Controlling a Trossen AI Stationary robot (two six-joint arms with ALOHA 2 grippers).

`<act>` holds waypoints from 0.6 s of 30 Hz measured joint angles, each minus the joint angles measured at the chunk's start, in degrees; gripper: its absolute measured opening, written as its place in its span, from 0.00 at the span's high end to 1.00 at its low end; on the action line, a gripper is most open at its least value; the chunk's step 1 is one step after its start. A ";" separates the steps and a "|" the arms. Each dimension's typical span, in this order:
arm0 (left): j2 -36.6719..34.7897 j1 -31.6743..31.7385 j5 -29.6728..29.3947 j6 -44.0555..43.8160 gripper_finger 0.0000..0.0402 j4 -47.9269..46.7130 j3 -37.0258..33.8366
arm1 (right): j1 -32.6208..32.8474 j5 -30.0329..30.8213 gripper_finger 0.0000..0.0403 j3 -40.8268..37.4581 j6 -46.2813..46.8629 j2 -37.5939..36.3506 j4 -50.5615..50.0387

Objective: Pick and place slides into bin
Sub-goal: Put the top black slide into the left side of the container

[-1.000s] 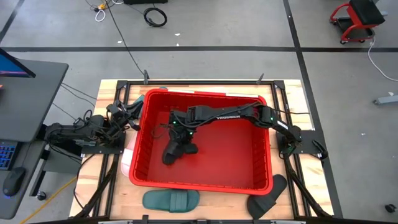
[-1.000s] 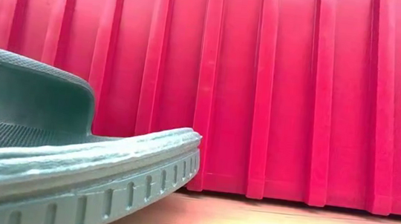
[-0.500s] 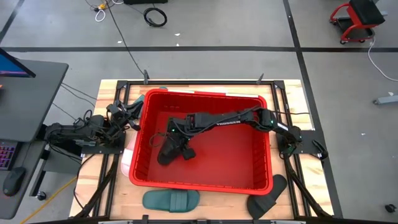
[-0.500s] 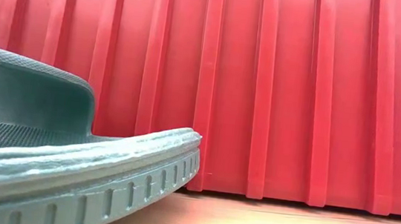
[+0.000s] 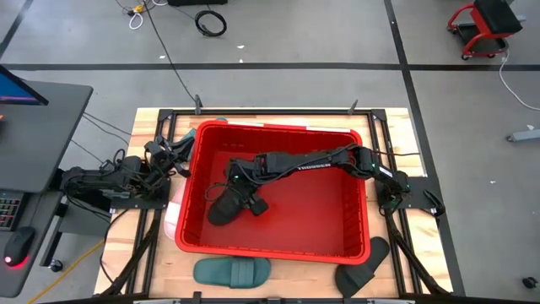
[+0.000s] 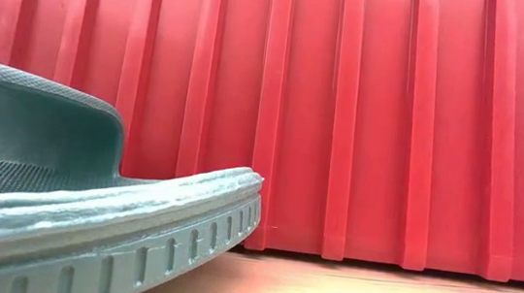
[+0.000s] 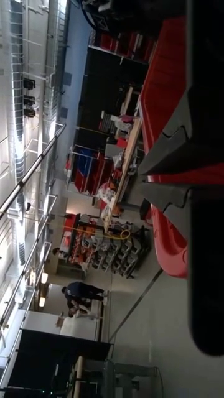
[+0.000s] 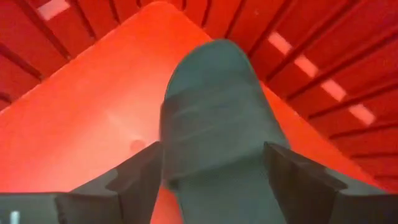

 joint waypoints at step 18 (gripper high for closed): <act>0.00 0.00 0.02 0.01 0.90 -0.14 0.00 | -2.58 10.93 0.39 -2.87 21.80 -0.07 -20.38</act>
